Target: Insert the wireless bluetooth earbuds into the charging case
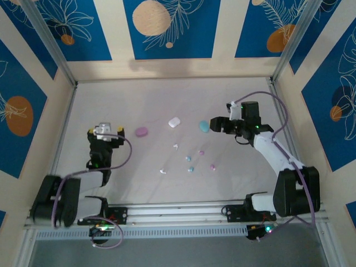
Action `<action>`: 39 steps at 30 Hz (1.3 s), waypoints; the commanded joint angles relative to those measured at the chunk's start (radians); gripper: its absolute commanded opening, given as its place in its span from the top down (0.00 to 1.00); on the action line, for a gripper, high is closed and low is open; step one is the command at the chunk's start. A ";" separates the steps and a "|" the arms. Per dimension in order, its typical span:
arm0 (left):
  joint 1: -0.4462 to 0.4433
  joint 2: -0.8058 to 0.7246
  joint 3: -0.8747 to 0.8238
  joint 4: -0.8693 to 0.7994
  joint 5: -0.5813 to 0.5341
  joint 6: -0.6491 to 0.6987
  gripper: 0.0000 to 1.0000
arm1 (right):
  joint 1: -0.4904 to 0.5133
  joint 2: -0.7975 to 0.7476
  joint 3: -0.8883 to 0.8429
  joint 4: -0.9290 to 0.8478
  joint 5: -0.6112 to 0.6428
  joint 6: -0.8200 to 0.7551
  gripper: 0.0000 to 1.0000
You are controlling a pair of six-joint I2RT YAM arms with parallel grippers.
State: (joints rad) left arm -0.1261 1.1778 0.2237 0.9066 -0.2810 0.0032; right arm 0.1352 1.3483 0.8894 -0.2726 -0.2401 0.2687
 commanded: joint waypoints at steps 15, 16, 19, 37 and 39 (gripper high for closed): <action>-0.004 -0.094 0.427 -1.007 0.633 -0.463 0.00 | 0.116 0.486 0.407 -0.321 0.174 -0.150 0.35; -0.012 -0.088 0.430 -1.009 0.668 -0.469 0.00 | 0.121 0.502 0.422 -0.330 0.183 -0.158 0.34; -0.044 -0.074 0.463 -1.079 0.695 -0.467 0.00 | 0.133 0.550 0.473 -0.363 0.199 -0.187 0.34; -0.156 -0.047 0.451 -1.080 0.737 -0.515 0.00 | 0.181 0.738 0.637 -0.427 0.325 -0.278 0.37; -0.161 -0.045 0.450 -1.074 0.737 -0.517 0.00 | 0.183 0.739 0.650 -0.428 0.323 -0.287 0.37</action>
State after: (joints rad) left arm -0.2737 1.1275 0.6624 -0.1589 0.4370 -0.4999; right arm 0.3107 2.0762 1.5040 -0.6720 0.0795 0.0090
